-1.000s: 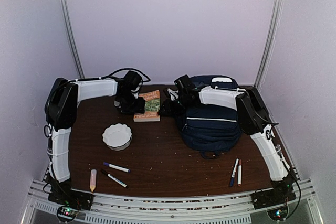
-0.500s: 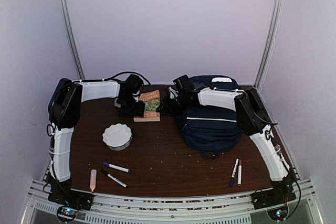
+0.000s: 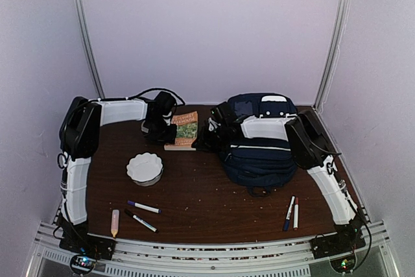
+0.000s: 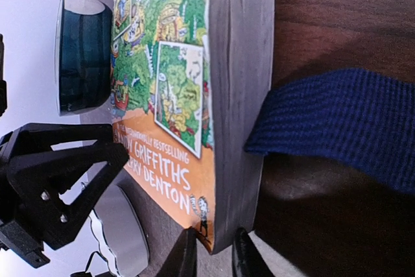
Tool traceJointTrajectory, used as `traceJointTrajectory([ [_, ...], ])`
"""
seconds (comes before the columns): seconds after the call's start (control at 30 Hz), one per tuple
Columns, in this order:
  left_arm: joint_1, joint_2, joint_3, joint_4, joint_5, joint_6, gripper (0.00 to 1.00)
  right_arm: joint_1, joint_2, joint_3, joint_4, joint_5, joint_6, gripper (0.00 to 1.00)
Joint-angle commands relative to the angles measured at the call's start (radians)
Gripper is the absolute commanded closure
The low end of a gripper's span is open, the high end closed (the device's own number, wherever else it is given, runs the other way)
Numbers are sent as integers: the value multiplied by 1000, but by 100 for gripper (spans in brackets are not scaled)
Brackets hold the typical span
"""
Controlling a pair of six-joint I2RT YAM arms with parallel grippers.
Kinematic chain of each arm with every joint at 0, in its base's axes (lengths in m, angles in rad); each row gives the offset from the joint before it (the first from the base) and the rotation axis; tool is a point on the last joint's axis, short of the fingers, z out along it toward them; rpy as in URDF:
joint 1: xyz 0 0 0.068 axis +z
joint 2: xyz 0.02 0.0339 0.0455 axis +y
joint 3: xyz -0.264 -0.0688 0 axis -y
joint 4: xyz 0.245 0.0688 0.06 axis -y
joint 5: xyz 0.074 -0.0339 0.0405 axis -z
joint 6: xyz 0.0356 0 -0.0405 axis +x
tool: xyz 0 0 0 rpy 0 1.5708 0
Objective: Pack the student bag
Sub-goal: Move the book to the center of the board.
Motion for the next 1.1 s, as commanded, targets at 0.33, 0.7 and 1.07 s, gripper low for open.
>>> traceJointTrajectory([
  [0.33,-20,16,-18,-15,121,17,78,-13,-96,-209,132,-5,91,100],
  [0.7,-162,-73,-170,-10,126,-42,85,-18,-282,-477,88,-18,-152,100],
  [1.07,-273,-326,-373,-48,36,-80,89,-61,-614,-647,-137,1,-489,80],
])
